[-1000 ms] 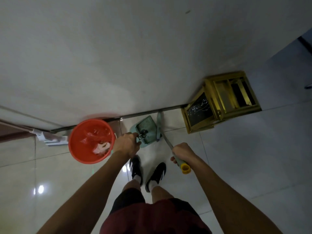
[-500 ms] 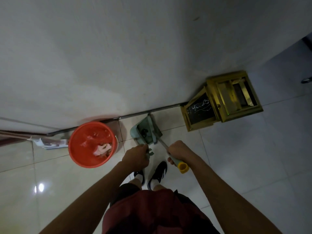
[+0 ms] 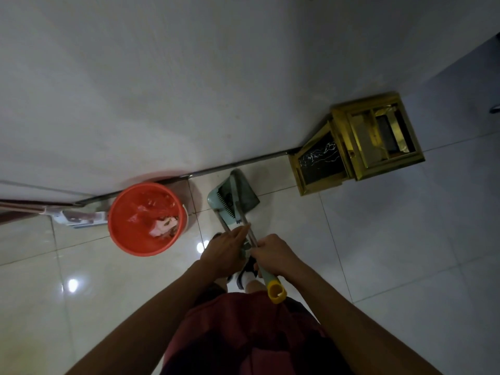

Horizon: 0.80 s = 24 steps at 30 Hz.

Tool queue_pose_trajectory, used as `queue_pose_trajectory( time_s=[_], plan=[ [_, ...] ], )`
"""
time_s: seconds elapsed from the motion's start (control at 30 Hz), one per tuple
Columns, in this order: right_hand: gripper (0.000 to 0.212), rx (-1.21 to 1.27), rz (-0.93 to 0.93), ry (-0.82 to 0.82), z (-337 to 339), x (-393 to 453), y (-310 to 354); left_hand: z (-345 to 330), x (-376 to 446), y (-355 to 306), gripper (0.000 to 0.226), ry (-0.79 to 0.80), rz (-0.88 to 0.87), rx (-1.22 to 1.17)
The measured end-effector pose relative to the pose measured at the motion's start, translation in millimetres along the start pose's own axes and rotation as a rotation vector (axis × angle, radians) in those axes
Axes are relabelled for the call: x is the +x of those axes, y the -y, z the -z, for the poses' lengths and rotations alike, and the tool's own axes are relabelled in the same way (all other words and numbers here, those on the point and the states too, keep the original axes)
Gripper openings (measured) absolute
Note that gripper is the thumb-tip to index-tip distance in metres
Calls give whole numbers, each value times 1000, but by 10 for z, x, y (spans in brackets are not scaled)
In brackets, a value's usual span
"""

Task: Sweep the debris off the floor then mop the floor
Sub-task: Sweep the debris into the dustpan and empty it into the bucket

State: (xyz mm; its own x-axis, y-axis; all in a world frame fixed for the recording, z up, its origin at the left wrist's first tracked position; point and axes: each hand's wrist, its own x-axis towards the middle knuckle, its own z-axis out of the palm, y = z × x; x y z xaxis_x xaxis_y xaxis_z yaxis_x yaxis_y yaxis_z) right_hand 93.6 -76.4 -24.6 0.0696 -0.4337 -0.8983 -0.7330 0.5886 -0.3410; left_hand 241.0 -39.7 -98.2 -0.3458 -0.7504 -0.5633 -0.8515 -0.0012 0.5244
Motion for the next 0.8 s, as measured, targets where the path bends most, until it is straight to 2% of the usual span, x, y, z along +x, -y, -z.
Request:
queue_pose_trajectory(
  time_s=[0.17,0.33,0.4,0.5,0.63,0.7,0.8],
  plan=[
    [22,-30,17,43,5,-54,-74,-97,-18,-33,85,37,-47,-26],
    [15,-75,81,105,-16,-119,-133,-223,-17,-56,84,108,-16,-70],
    [12,-86,98,98,-15,-122,-162,-261,-19,-47,74,90,-12,-101],
    [26,-27,85,124,40,-150,-220,-286,-23,-48,58,50,-18,-118],
    [32,25,63,-2,163,-101,-369,-295,-13,-48,60,39,-3,-87],
    [35,-9,56,-94,200,3,-475,-276,-20,-62,60,18,8,-67],
    [39,-92,49,-131,220,126,-595,-264,-32,-71,52,-27,14,-67]
  ],
)
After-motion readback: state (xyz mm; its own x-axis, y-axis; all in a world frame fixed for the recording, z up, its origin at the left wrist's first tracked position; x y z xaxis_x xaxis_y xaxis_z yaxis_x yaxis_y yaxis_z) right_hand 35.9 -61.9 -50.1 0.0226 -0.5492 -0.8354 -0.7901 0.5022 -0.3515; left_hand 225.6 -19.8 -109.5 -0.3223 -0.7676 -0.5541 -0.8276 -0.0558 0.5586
